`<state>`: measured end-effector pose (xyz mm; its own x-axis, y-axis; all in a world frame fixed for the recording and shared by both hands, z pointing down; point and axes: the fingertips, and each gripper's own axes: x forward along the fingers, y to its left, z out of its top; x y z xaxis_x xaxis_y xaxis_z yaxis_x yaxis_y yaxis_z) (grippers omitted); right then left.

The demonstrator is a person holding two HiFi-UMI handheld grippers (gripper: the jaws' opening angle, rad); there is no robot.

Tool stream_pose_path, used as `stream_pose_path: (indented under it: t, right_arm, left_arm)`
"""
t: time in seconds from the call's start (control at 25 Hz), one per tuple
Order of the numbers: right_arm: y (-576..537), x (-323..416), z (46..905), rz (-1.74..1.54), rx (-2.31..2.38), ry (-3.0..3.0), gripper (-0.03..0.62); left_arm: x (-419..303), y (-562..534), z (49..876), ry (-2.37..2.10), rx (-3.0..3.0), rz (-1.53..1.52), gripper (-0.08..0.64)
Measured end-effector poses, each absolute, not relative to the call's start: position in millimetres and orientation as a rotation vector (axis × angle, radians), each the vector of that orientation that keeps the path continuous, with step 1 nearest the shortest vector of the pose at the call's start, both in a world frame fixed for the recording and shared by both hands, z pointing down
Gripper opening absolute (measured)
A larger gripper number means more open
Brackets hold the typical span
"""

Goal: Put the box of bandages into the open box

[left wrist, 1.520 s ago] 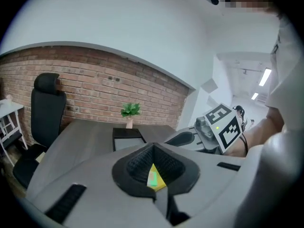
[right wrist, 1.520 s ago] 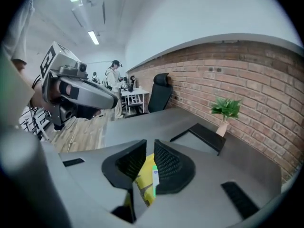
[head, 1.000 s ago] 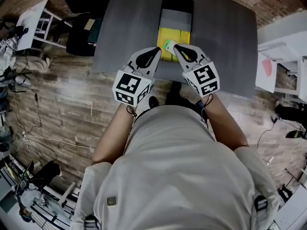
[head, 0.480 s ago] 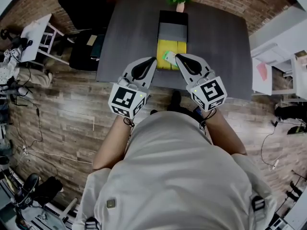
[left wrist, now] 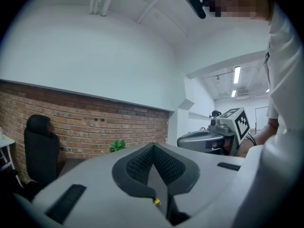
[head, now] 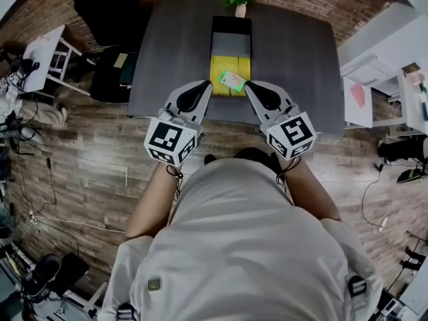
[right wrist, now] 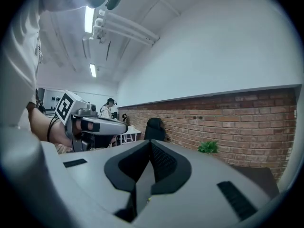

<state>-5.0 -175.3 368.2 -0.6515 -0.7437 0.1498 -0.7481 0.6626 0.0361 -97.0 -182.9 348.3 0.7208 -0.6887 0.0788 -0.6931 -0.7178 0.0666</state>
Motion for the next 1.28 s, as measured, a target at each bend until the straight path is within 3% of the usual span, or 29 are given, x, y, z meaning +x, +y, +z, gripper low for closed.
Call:
stream_pose_path:
  t: [0.72,1.28]
  right_arm:
    - [-139.3,84.6,370.2,0.099,1.079,-2.827,0.021]
    - [-78.0,78.4,381.9,0.132,1.101,-2.834,0.021]
  left_arm:
    - [6.3,-136.9,361.2,-1.247,2.750,0.127,0.015]
    - [1.5,-75.6,371.7,-1.193,2.786,0.195,0.015]
